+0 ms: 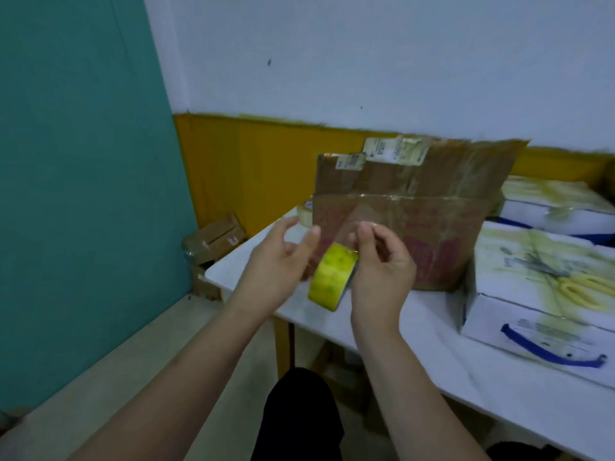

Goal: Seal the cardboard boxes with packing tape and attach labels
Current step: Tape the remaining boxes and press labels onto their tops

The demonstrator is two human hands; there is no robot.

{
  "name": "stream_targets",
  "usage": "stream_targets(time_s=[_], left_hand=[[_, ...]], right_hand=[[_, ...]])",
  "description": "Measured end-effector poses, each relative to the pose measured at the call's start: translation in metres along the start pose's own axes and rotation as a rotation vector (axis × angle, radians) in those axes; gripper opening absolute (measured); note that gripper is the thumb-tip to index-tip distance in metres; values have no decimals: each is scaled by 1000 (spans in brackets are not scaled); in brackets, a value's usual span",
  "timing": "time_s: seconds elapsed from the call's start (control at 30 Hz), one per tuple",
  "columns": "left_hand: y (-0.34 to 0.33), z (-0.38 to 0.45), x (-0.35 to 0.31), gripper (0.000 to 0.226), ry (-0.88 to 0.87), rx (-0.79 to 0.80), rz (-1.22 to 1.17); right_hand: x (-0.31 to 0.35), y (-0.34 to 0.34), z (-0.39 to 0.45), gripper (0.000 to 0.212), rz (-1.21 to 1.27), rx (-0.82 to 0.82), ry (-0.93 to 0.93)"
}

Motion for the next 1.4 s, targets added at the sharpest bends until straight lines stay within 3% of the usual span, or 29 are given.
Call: stream_targets(time_s=[0.07,0.1,0.17,0.2,0.27,0.33,0.37,0.47,0.63,0.73,0.9,0.97,1.1,1.2,1.27,1.4], left_hand=[[18,36,-26,14,-210,-226,-118],[27,59,-42,7,-298,-327,-102],[36,114,-70,18,-358,-385,-104],[31,142,-75,20,-319,-292,-132],[2,175,-80,21,-207,43,-146],[-32,175,-72,31,-143,351,-9],[-44,167,-66,44,-141,412,75],[-68,139,-37,69,-118,458,88],[-79,119,-10,57,-618,601,384],[-81,111,-5,58,-733,453,550],[-82,119,2,67,-600,229,614],[-76,134,2,80,-607,318,687],[-72,166,1,104,-563,752,771],[-85,178,0,98,-488,1026,875],[-87,186,-8,87,-552,1081,933],[-73,191,-31,72,-882,964,1003]], right_hand=[[35,5,19,15,-8,23,78],[51,8,27,13,15,49,81],[73,13,39,9,102,144,13],[80,14,39,9,141,195,-26],[89,18,36,8,202,274,-81],[94,21,30,9,257,345,-127],[100,21,29,9,272,380,-147],[127,16,32,10,277,494,-198],[167,-25,71,12,66,648,-228],[138,-43,115,17,-118,652,-426],[55,-28,152,22,-208,604,-661],[46,-23,157,20,-170,605,-618],[46,-20,156,17,-218,603,-474],[46,-20,151,20,-191,604,-438],[46,-21,152,24,-209,599,-409],[45,-26,150,28,-242,628,-391]])
Point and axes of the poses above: each hand's wrist, its own z-axis towards the middle knuckle, its own y-axis out of the back of the hand, x = y × z, the point moved 5 cm from there along z, towards the middle knuckle, and after that the axes turned 15 degrees about -y, right-handed, at the moved point
